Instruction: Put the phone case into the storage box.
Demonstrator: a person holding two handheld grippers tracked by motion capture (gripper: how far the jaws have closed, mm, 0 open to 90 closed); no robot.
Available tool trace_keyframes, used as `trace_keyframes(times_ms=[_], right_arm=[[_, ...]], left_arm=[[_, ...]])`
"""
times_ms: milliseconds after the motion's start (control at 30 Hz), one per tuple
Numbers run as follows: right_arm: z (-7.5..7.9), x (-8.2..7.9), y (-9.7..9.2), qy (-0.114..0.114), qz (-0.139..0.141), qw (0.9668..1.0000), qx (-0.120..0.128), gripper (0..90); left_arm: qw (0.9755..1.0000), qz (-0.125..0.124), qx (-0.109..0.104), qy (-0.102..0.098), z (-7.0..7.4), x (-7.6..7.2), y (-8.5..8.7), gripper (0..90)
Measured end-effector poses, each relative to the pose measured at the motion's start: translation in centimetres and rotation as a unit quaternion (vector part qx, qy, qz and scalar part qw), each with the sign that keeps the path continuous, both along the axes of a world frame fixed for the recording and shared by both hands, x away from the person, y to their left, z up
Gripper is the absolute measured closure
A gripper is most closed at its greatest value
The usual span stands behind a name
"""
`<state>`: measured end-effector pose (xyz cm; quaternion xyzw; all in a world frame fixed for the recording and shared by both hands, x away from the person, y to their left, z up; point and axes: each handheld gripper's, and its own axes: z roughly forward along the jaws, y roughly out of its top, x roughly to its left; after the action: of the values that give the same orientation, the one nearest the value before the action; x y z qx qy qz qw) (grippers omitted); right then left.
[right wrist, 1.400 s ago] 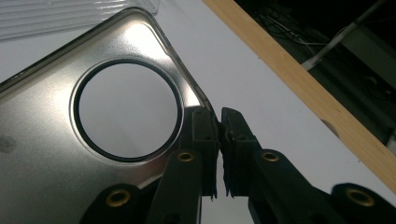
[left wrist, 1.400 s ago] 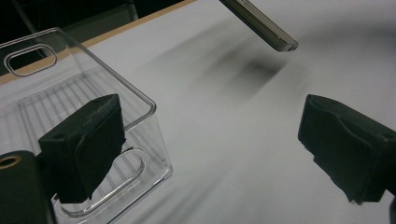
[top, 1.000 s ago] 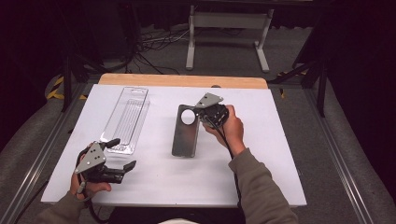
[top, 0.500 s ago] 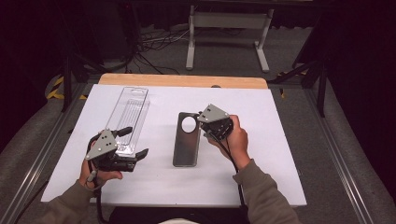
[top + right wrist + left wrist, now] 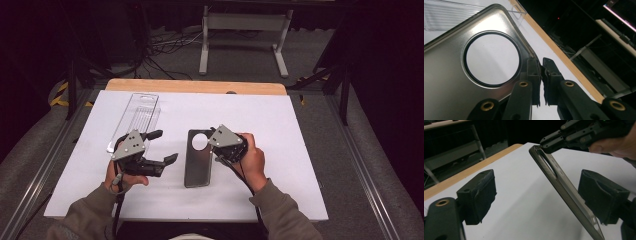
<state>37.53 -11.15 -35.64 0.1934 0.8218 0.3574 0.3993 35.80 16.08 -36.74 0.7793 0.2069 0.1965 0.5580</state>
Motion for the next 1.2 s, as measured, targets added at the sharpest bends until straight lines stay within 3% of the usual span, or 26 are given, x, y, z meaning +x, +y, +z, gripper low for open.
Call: trace_keyframes(times_ms=[333, 600, 733, 900, 1200], right_arm=[[-0.5, -1.3, 1.3, -0.031, 0.011, 0.9994, -0.013, 84.7], [-0.5, -2.4, 2.2, -0.08, 0.008, 0.9964, -0.029, 84.7], [-0.6, -3.0, 2.7, -0.104, 0.009, 0.994, -0.033, 84.7], [-1.0, -3.6, 3.4, -0.137, 0.005, 0.9894, -0.047, 84.5], [-1.3, -4.0, 3.9, -0.154, 0.003, 0.9865, -0.055, 84.1]], left_arm=[[0.9998, 0.014, -0.009, 0.01, 0.1, 0.9, -0.8, 18.1], [0.9997, 0.023, 0.002, 0.012, 0.4, 1.1, -1.3, 26.4], [0.9991, 0.035, 0.008, 0.022, 0.4, 1.3, -1.5, 33.5], [0.999, 0.026, 0.009, 0.037, 0.3, 1.6, -1.6, 44.3], [0.9988, 0.02, 0.017, 0.04, 0.4, 1.3, -1.7, 70.5]])
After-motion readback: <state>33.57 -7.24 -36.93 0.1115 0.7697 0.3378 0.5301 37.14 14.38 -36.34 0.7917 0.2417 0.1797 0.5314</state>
